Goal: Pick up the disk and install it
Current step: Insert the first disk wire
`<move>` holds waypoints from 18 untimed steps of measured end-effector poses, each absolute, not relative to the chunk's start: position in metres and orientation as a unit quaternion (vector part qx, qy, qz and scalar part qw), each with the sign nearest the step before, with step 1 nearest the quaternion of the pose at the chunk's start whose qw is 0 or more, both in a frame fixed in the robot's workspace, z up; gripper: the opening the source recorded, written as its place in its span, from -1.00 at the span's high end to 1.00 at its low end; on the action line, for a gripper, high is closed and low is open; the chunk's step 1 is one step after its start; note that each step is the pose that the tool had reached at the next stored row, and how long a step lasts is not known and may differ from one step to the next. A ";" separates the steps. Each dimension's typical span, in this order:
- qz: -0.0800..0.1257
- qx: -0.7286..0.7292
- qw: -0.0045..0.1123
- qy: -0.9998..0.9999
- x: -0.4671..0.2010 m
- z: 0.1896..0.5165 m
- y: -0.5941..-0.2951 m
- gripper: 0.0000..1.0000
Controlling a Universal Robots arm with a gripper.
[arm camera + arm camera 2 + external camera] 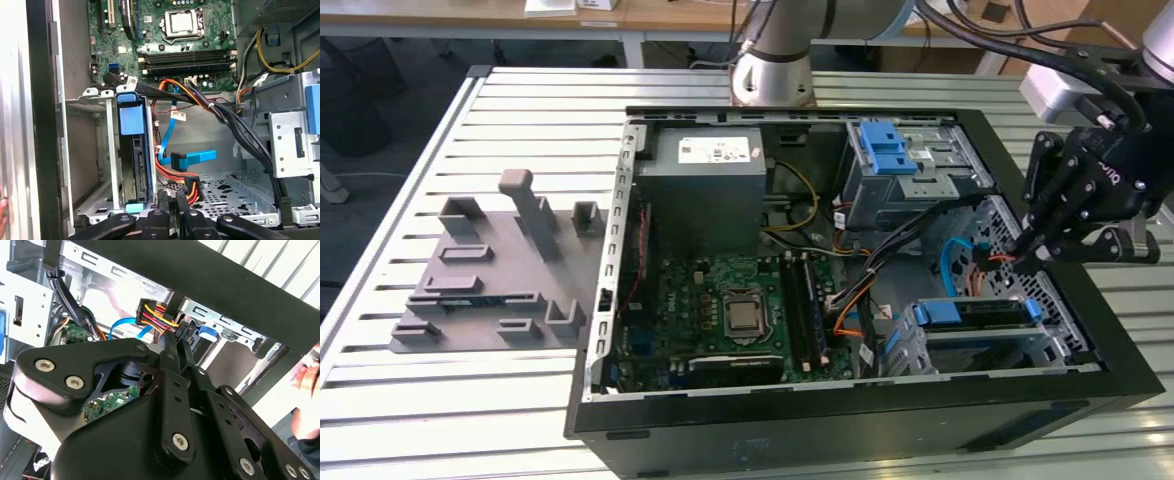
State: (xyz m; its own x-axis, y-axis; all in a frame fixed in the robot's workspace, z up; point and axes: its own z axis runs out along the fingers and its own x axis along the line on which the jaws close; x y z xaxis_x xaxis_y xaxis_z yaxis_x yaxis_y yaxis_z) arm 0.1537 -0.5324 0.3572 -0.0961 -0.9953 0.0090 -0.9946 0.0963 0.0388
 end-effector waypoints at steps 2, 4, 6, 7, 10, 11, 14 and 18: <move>-0.006 0.672 0.022 -0.741 0.155 0.357 -0.531 0.62; -0.005 0.672 0.025 -0.741 0.157 0.357 -0.528 0.49; -0.004 0.671 0.027 -0.741 0.159 0.357 -0.525 0.49; -0.003 0.671 0.028 -0.741 0.159 0.357 -0.524 0.49; 0.000 0.671 0.031 -0.741 0.159 0.356 -0.522 0.49; 0.002 0.671 0.033 -0.741 0.159 0.355 -0.522 0.49; 0.013 0.670 0.042 -0.741 0.160 0.355 -0.521 0.49; 0.015 0.670 0.045 -0.741 0.160 0.354 -0.521 0.49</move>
